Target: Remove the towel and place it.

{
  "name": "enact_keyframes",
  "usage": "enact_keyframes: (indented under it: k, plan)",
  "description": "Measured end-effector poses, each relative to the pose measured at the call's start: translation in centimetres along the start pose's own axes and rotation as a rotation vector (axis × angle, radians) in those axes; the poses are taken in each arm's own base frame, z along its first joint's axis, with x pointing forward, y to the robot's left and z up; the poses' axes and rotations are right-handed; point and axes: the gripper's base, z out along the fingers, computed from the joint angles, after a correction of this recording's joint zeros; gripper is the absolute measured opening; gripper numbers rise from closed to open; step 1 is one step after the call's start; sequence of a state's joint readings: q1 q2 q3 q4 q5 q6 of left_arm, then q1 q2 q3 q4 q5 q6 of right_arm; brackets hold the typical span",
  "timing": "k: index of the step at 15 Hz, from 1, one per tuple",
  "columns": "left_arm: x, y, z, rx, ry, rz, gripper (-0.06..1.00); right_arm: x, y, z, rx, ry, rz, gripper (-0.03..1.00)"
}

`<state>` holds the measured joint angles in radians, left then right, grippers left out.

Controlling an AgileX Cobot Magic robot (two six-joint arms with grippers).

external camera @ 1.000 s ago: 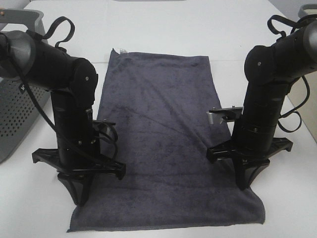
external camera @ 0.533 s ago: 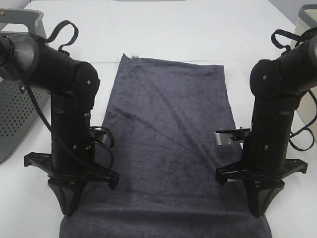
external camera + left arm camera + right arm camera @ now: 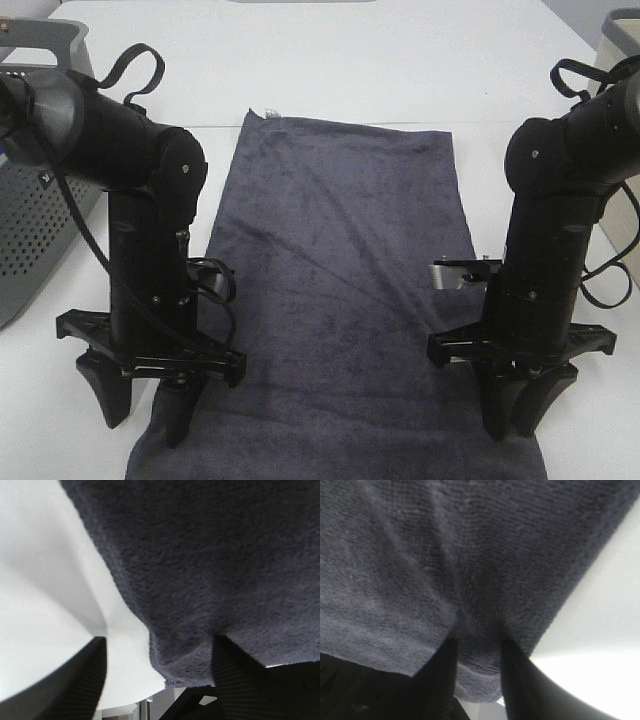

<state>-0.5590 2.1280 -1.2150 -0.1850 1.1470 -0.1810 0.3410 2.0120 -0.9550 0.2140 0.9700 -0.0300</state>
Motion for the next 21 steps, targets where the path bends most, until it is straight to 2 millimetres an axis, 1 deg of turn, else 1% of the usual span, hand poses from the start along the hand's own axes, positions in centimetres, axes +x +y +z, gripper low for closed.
enact_keyframes:
  k: [1,2,3,4,6,9,10,13,14,15,16,17,18,19,21]
  plan:
    - [0.0,0.0,-0.1,0.001,-0.002,0.0,0.7,0.0,0.1,-0.1,-0.005,0.0,0.001,0.37]
    - [0.1,0.0,-0.3,0.002,-0.009,0.002,0.74,-0.1,0.1,-0.3,-0.007,-0.003,0.0,0.39]
    - [0.2,-0.1,-0.7,0.005,-0.019,0.004,0.75,-0.3,0.2,-0.8,-0.003,-0.027,-0.007,0.4]
    - [0.5,-0.1,-1.3,0.01,-0.038,0.007,0.76,-0.7,0.4,-1.7,0.002,-0.092,-0.019,0.41]
    - [1.2,-0.1,-3.0,0.017,-0.092,0.02,0.76,-0.7,1.0,-5.2,-0.005,-0.219,-0.034,0.45]
    - [2.9,0.0,-6.3,0.011,-0.188,0.048,0.76,0.5,1.9,-10.6,-0.008,-0.358,-0.059,0.63]
    - [3.4,0.1,-7.6,-0.002,-0.226,0.061,0.76,1.1,2.2,-12.3,-0.01,-0.397,-0.071,0.66]
    - [4.9,0.1,-12.7,-0.012,-0.409,0.097,0.76,4.0,2.9,-16.9,-0.034,-0.542,-0.067,0.68]
    - [5.3,0.2,-13.6,-0.018,-0.442,0.102,0.76,4.4,2.9,-17.5,-0.039,-0.565,-0.06,0.69]
    - [6.0,0.5,-15.2,-0.039,-0.497,0.11,0.76,5.7,3.0,-18.8,-0.043,-0.622,-0.055,0.69]
    - [6.6,1.0,-16.8,-0.045,-0.547,0.102,0.76,7.0,2.9,-19.9,-0.031,-0.676,-0.042,0.69]
    - [7.1,2.2,-18.2,-0.031,-0.594,0.073,0.76,8.1,2.7,-20.7,-0.013,-0.717,-0.016,0.69]
    - [7.4,3.7,-19.4,-0.029,-0.632,0.036,0.76,9.2,2.4,-21.3,0.014,-0.754,0.009,0.69]
    - [7.9,5.8,-20.3,-0.025,-0.664,-0.014,0.76,10.5,2.1,-22.0,0.039,-0.792,0.034,0.69]
    - [9.4,9.9,-21.9,-0.024,-0.723,-0.117,0.76,12.9,1.5,-23.0,0.073,-0.85,0.072,0.69]
